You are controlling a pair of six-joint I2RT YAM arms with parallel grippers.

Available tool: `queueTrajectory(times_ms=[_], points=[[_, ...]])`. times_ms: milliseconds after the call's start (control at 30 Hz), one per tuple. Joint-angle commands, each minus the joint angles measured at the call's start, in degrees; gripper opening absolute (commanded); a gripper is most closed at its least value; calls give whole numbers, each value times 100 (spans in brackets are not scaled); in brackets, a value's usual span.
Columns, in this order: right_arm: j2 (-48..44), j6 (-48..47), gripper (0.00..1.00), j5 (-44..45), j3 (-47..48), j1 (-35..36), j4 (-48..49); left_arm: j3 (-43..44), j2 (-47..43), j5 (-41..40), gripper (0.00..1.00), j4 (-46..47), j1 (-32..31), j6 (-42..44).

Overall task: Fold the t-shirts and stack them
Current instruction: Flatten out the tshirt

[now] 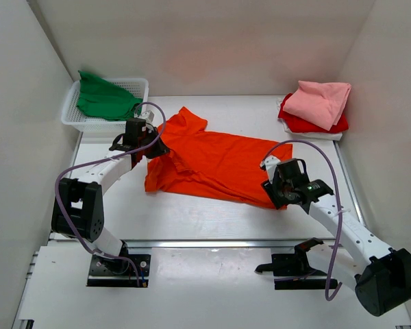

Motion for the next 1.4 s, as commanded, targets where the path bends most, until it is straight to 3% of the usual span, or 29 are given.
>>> queueTrajectory(times_ms=[0, 133, 300, 367, 433, 467, 900, 933, 1000, 1033, 1067, 1233, 1367], points=[[90, -90, 45, 60, -93, 64, 417, -2, -163, 100, 1, 71, 21, -7], [178, -116, 46, 148, -181, 63, 549, -36, -189, 109, 2, 97, 39, -24], [292, -64, 34, 218, -190, -77, 567, -36, -180, 153, 2, 123, 74, -24], [274, -55, 25, 183, -242, -112, 576, -28, -189, 153, 2, 123, 82, -33], [283, -20, 5, 192, -198, -130, 541, -37, -224, 153, 1, 97, 117, -42], [283, -29, 0, 183, -155, -191, 488, -63, -242, 153, 2, 149, 117, -33], [-112, 24, 0, 51, 180, -244, 13, -37, -558, 171, 2, -35, 100, -121], [-112, -28, 4, 51, 171, -253, 13, -54, -593, 171, 2, -70, 100, -130], [-69, -37, 33, 34, 171, -191, 22, -54, -611, 153, 2, -70, 100, -130], [-25, -55, 38, 16, 136, -174, 48, -46, -620, 162, 2, -44, 109, -121], [-33, -90, 52, 16, 136, -156, 83, -37, -620, 153, 2, -61, 109, -121], [168, -99, 71, -1, 57, -112, 162, -19, -611, 197, 2, -79, 127, -130], [300, -143, 73, -89, 48, -15, 224, -45, -567, 206, 2, -9, 161, -147]])
